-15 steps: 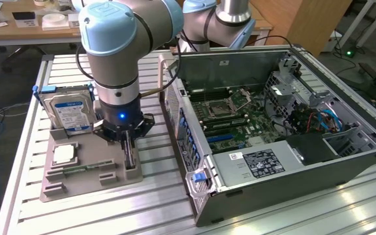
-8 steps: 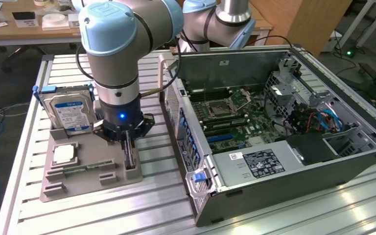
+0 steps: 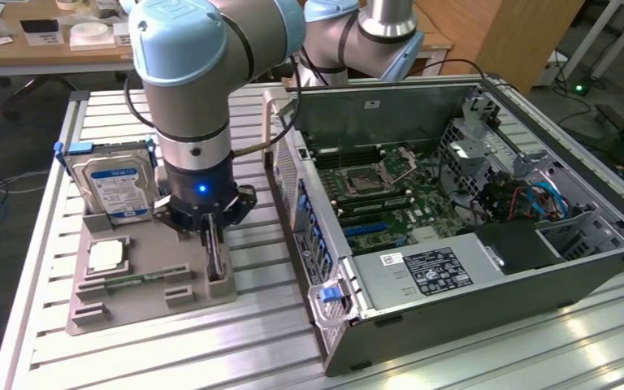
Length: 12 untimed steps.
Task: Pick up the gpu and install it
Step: 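Pick up the gpu and move the gpu toward the slot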
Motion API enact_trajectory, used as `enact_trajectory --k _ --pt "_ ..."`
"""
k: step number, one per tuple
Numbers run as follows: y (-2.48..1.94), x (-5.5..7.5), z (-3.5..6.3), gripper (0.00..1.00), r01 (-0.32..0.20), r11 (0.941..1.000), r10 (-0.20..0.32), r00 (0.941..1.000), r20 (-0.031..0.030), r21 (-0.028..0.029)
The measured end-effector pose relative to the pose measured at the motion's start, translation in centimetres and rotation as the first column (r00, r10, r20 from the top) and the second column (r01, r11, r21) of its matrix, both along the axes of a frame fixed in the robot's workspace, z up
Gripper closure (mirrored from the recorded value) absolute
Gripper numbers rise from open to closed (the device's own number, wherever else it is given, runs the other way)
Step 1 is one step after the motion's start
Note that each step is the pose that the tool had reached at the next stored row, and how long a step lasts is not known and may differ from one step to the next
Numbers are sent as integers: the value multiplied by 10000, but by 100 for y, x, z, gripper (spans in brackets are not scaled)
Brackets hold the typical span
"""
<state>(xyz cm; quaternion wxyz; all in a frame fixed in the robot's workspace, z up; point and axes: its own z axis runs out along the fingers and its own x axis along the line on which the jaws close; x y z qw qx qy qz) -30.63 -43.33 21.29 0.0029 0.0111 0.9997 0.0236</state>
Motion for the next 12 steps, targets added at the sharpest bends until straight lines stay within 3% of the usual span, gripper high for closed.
enact_trajectory --k 12 --pt "0 0 323 72 0 10000 0 10000 -1 43"
